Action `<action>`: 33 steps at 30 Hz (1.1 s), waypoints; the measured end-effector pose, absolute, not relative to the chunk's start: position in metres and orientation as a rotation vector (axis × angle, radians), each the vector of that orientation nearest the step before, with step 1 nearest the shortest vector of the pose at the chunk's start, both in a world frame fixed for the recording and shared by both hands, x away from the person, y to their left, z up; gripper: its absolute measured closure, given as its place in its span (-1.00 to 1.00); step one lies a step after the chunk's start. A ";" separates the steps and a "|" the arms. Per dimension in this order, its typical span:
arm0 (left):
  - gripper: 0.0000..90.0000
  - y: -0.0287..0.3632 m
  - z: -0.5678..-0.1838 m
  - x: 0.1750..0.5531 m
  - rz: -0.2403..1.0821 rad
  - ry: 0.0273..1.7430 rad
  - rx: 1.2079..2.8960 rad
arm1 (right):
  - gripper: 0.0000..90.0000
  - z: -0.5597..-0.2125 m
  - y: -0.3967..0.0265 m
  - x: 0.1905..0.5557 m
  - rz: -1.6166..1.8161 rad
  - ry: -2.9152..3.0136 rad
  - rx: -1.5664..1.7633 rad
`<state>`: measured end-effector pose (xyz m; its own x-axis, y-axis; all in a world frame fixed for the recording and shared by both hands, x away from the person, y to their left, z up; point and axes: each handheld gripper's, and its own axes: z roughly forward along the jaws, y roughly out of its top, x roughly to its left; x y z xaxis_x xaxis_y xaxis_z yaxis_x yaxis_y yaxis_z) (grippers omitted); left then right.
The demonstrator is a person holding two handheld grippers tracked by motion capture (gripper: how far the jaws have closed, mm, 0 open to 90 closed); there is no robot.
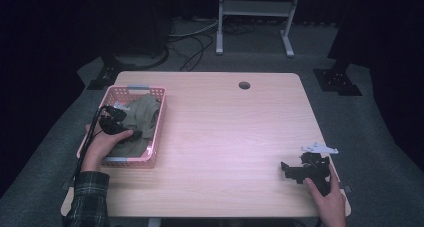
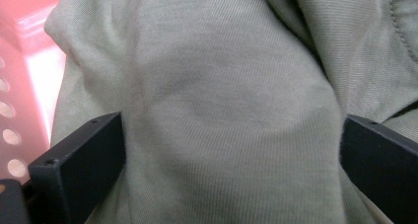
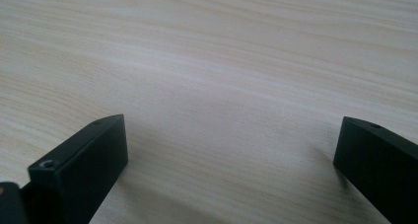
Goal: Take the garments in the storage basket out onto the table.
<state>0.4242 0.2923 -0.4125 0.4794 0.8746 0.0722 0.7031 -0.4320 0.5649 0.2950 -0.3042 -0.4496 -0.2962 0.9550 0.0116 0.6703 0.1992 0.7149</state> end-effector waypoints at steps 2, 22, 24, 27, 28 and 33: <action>-1.00 0.292 -0.413 0.424 0.498 1.310 2.268 | -1.00 -0.450 -0.304 0.295 0.870 2.042 1.513; -0.89 0.290 -0.415 0.424 0.427 1.307 2.291 | -1.00 -0.450 -0.304 0.295 0.869 2.043 1.511; -0.86 0.290 -0.415 0.423 0.423 1.304 2.289 | -1.00 -0.450 -0.304 0.295 0.869 2.043 1.511; -0.76 0.291 -0.413 0.422 0.421 1.294 2.287 | -1.00 -0.450 -0.304 0.295 0.869 2.043 1.512; -0.71 0.291 -0.413 0.421 0.424 1.291 2.283 | -1.00 -0.450 -0.304 0.295 0.869 2.043 1.512; -0.55 0.293 -0.412 0.419 0.431 1.288 2.270 | -1.00 -0.450 -0.304 0.295 0.869 2.043 1.511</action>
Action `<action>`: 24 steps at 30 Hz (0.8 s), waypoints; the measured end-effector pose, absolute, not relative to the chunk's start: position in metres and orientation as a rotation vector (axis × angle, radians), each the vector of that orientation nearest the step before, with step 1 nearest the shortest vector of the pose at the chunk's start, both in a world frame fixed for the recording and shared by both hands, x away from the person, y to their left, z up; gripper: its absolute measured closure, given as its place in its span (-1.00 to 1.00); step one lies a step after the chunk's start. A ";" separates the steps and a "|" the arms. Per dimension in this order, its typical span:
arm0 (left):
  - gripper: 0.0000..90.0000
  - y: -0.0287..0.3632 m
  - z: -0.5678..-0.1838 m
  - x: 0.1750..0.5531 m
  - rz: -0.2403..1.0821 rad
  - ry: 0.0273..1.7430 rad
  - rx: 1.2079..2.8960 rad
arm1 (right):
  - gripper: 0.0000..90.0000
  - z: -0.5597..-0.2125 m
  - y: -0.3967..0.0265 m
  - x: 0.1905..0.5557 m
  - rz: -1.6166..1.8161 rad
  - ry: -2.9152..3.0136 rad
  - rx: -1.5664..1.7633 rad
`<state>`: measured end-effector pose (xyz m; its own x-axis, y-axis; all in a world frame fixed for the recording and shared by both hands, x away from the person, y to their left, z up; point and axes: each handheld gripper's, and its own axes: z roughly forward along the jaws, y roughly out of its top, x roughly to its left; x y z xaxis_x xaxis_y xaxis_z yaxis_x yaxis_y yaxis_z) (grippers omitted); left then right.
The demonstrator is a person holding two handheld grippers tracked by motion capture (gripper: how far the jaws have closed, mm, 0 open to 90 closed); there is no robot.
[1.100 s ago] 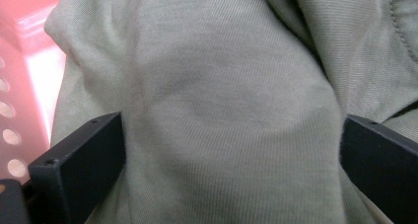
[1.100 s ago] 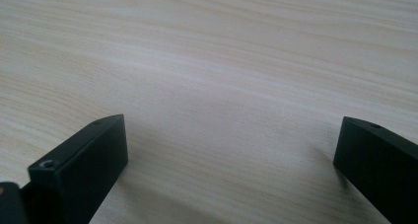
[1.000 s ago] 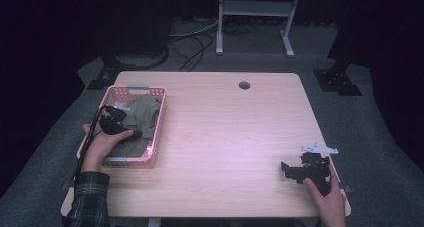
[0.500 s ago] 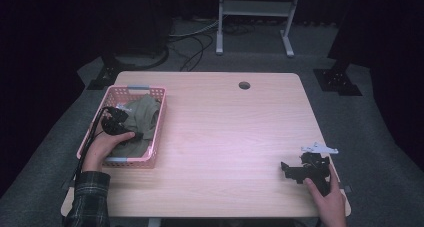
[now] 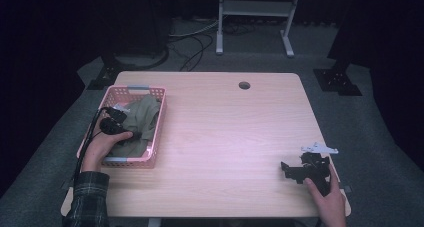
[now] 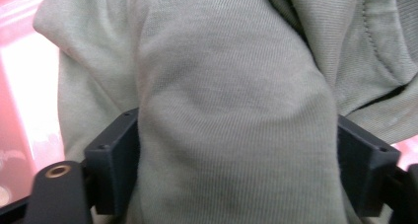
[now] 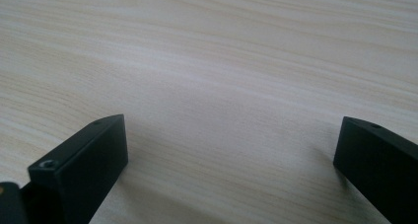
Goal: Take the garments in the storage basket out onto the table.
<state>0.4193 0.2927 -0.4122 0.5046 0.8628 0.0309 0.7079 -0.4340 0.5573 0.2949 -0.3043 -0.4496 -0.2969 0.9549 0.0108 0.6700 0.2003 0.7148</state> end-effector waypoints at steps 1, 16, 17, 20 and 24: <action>-0.53 0.293 -0.412 0.419 0.432 1.285 2.271 | -1.00 -0.450 -0.304 0.295 0.870 2.042 1.512; -0.03 0.296 -0.408 0.415 0.441 1.261 2.265 | -1.00 -0.450 -0.304 0.295 0.870 2.042 1.513; 0.01 0.296 -0.408 0.415 0.441 1.260 2.265 | -1.00 -0.450 -0.304 0.295 0.869 2.043 1.512; 0.12 0.296 -0.407 0.414 0.445 1.244 2.271 | -1.00 -0.450 -0.304 0.295 0.869 2.042 1.512; 0.20 0.296 -0.406 0.414 0.449 1.241 2.278 | -1.00 -0.450 -0.304 0.295 0.870 2.043 1.512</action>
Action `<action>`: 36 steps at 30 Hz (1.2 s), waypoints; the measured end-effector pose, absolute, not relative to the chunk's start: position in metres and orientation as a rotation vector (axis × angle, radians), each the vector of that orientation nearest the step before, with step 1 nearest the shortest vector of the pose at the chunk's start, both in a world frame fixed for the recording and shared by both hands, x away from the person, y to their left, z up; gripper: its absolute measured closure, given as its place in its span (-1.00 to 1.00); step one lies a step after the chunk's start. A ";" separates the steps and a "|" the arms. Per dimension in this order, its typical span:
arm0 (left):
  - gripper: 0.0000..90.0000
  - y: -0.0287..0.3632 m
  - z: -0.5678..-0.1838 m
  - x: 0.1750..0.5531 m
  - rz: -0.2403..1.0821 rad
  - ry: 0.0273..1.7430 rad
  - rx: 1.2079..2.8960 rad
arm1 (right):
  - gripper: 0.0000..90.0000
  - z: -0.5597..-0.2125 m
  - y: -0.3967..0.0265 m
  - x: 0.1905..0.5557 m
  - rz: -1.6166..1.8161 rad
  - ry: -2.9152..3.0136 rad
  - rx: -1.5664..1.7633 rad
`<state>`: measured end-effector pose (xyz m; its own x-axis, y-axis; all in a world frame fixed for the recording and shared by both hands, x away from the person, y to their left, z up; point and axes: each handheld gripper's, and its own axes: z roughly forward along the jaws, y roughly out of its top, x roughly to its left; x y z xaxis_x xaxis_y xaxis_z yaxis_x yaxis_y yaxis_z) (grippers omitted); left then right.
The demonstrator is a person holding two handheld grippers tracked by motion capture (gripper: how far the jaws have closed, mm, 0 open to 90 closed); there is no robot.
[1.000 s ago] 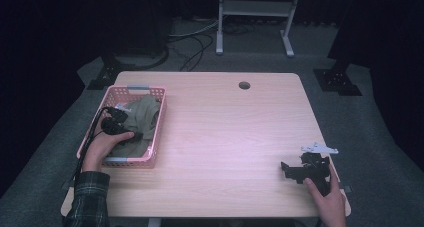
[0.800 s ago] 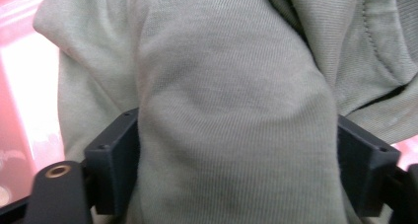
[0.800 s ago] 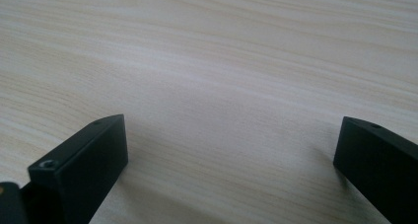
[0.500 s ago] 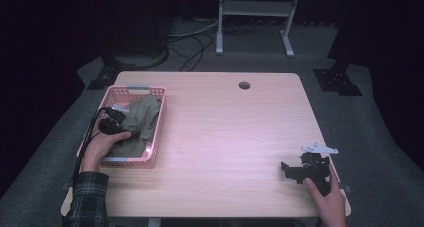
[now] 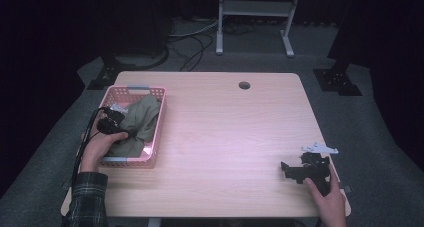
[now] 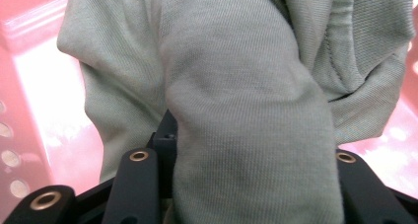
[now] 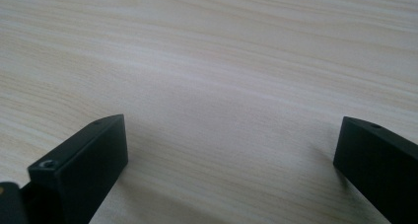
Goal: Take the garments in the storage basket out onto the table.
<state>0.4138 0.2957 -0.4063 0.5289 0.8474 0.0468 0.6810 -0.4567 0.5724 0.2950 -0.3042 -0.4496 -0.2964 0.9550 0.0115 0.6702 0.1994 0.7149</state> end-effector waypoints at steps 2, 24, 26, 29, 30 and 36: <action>0.21 0.295 -0.406 0.414 0.450 1.241 2.280 | -1.00 -0.450 -0.304 0.295 0.870 2.043 1.512; 0.23 0.297 -0.399 0.414 0.418 1.269 2.274 | -1.00 -0.450 -0.304 0.295 0.869 2.043 1.512; 0.23 0.298 -0.398 0.413 0.419 1.267 2.266 | -1.00 -0.450 -0.304 0.295 0.869 2.043 1.513; 0.23 0.299 -0.395 0.413 0.413 1.270 2.239 | -1.00 -0.450 -0.304 0.295 0.870 2.043 1.512; 0.24 0.300 -0.394 0.412 0.408 1.266 2.233 | -1.00 -0.450 -0.304 0.295 0.870 2.043 1.513; 0.24 0.301 -0.390 0.411 0.404 1.263 2.210 | -1.00 -0.450 -0.304 0.295 0.869 2.042 1.513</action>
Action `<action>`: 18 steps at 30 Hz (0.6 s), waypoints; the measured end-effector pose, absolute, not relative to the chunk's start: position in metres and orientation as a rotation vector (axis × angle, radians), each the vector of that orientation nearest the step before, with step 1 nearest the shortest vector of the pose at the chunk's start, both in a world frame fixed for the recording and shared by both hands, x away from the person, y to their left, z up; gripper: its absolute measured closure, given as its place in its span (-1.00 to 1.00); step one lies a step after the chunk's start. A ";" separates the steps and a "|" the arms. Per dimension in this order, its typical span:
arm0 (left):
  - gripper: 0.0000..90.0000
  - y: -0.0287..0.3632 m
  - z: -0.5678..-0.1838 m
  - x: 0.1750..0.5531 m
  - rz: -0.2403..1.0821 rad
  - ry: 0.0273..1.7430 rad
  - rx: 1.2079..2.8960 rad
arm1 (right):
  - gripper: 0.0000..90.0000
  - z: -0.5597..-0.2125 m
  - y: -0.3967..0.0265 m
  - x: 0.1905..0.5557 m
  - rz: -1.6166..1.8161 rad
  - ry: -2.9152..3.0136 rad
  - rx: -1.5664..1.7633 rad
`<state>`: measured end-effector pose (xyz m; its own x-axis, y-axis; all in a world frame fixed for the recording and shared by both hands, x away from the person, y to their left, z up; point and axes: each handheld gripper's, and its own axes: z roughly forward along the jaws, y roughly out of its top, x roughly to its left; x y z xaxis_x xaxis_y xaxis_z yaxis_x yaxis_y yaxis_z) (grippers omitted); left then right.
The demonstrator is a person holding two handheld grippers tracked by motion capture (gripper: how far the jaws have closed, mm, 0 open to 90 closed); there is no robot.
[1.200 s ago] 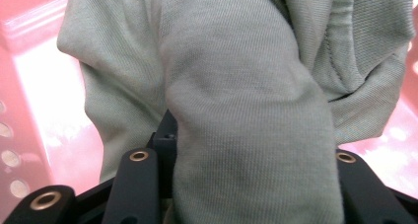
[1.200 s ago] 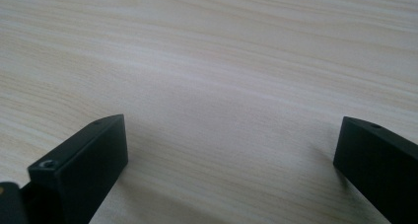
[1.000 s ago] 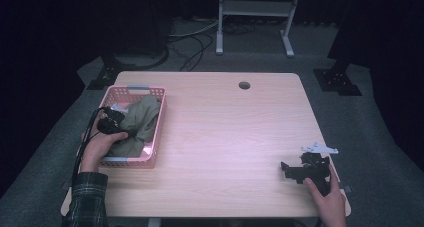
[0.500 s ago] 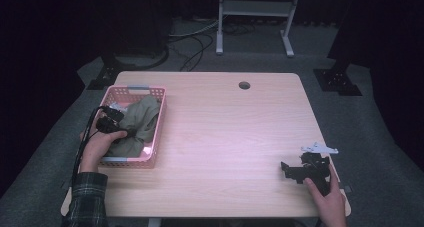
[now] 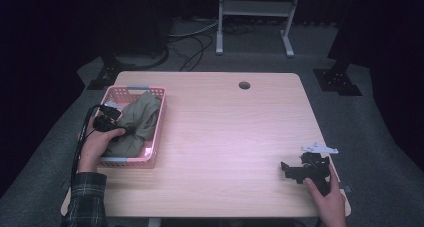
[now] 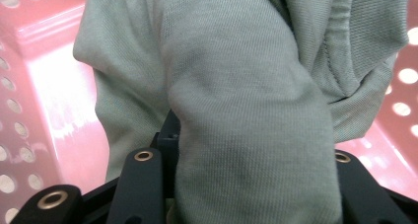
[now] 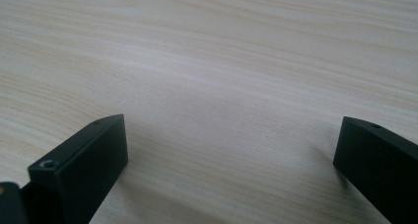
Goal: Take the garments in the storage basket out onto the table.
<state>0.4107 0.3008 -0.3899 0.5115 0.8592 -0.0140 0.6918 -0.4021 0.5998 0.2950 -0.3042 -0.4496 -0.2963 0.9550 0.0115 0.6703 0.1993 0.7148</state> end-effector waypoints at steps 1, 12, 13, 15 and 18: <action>0.23 0.301 -0.389 0.410 0.407 1.263 2.212 | -1.00 -0.450 -0.304 0.295 0.869 2.043 1.512; 0.23 0.301 -0.378 0.407 0.436 1.239 2.155 | -1.00 -0.450 -0.304 0.295 0.869 2.043 1.513; 0.23 0.301 -0.377 0.407 0.434 1.237 2.150 | -1.00 -0.450 -0.304 0.295 0.870 2.043 1.512; 0.23 0.301 -0.376 0.406 0.437 1.236 2.137 | -1.00 -0.450 -0.304 0.295 0.870 2.043 1.513; 0.23 0.302 -0.374 0.405 0.438 1.232 2.121 | -1.00 -0.450 -0.304 0.295 0.869 2.043 1.513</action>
